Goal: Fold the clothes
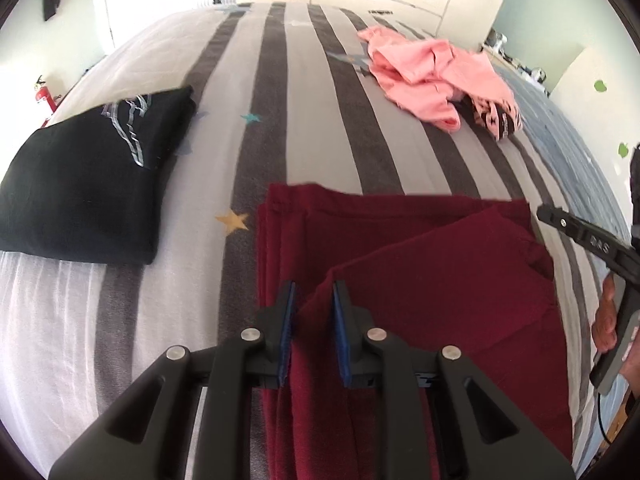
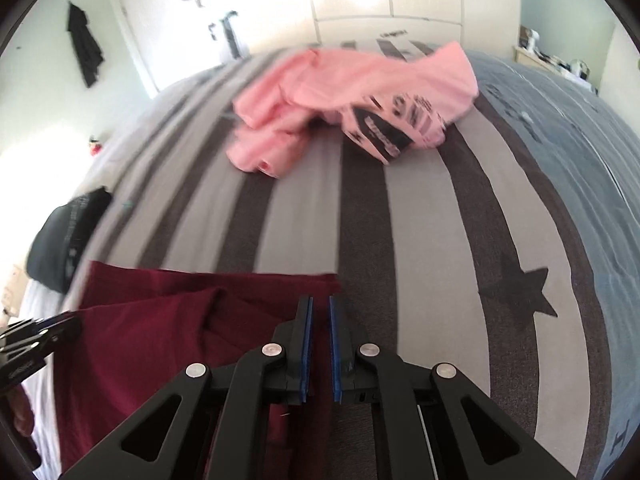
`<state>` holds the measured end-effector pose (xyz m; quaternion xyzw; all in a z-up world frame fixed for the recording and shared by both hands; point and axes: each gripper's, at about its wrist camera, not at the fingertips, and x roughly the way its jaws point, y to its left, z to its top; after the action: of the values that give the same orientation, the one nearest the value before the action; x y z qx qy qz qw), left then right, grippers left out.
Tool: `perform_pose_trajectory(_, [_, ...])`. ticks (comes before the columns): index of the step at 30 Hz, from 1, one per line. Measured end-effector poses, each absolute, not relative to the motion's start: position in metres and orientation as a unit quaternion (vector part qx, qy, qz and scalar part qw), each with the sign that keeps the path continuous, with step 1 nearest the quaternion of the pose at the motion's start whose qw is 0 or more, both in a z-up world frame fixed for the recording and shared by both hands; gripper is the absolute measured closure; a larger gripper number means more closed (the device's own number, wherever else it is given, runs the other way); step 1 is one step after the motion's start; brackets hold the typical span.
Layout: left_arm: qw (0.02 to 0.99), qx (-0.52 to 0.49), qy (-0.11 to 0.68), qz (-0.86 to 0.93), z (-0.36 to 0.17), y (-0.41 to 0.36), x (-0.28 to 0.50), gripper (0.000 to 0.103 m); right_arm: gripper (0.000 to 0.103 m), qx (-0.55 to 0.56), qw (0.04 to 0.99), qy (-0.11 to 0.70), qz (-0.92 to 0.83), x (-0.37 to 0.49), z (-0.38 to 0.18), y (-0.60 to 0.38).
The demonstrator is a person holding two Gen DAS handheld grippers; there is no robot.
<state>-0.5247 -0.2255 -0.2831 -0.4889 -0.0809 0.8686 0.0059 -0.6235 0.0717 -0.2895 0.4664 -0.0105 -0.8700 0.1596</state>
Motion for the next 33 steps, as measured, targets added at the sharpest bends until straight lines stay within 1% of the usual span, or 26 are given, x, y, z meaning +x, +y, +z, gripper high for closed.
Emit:
perform_pose_trajectory(2, [-0.009, -0.472, -0.085, 0.878, -0.272, -0.23, -0.521, 0.085, 0.096, 0.461, 0.195, -0.016, -0.865, -0.612, -0.279, 0.071])
perform_pose_trajectory(6, [0.014, -0.456, -0.084, 0.886, -0.254, -0.223, -0.515, 0.085, 0.096, 0.472, 0.24, 0.001, -0.848, -0.595, -0.286, 0.029])
perform_pose_trajectory(8, [0.046, -0.463, -0.077, 0.882, -0.256, -0.21, -0.514, 0.085, 0.096, 0.48, 0.241, 0.011, -0.844, -0.592, -0.296, 0.016])
perform_pose_trajectory(10, [0.08, -0.472, -0.071, 0.875, -0.26, -0.196, -0.512, 0.085, 0.096, 0.493, 0.227, 0.002, -0.84, -0.598, -0.309, 0.014])
perform_pose_trajectory(12, [0.08, -0.489, -0.064, 0.866, -0.278, -0.191, -0.519, 0.085, 0.096, 0.503, 0.215, -0.009, -0.837, -0.604, -0.322, 0.016])
perform_pose_trajectory(13, [0.077, -0.498, -0.06, 0.862, -0.288, -0.188, -0.522, 0.085, 0.099, 0.504, 0.21, -0.014, -0.838, -0.607, -0.326, 0.019])
perform_pose_trajectory(14, [0.065, -0.507, -0.06, 0.857, -0.298, -0.191, -0.526, 0.086, 0.1, 0.504, 0.208, -0.016, -0.838, -0.611, -0.329, 0.02])
perform_pose_trajectory(15, [0.055, -0.513, -0.065, 0.854, -0.307, -0.197, -0.53, 0.092, 0.1, 0.503, 0.207, -0.017, -0.839, -0.615, -0.331, 0.021])
perform_pose_trajectory(16, [0.05, -0.515, -0.074, 0.853, -0.313, -0.203, -0.534, 0.096, 0.103, 0.5, 0.206, -0.015, -0.841, -0.616, -0.332, 0.022])
perform_pose_trajectory(17, [0.048, -0.514, -0.082, 0.853, -0.315, -0.208, -0.537, 0.101, 0.103, 0.496, 0.203, -0.01, -0.844, -0.618, -0.332, 0.022])
perform_pose_trajectory(19, [0.057, -0.51, -0.084, 0.854, -0.314, -0.211, -0.541, 0.101, 0.103, 0.492, 0.2, -0.016, -0.847, -0.624, -0.329, 0.023])
perform_pose_trajectory(22, [0.064, -0.503, -0.066, 0.859, -0.309, -0.209, -0.544, 0.101, 0.103, 0.486, 0.194, -0.027, -0.852, -0.631, -0.327, 0.029])
perform_pose_trajectory(26, [0.044, -0.483, -0.092, 0.87, -0.294, -0.227, -0.542, 0.101, 0.103, 0.477, 0.169, -0.046, -0.861, -0.64, -0.32, 0.042])
perform_pose_trajectory(28, [0.036, -0.476, -0.094, 0.874, -0.284, -0.233, -0.533, 0.101, 0.099, 0.468, 0.172, -0.048, -0.865, -0.633, -0.309, 0.046])
perform_pose_trajectory(33, [0.053, -0.469, -0.085, 0.877, -0.26, -0.232, -0.484, 0.101, 0.099, 0.448, 0.217, -0.017, -0.867, -0.575, -0.279, 0.046])
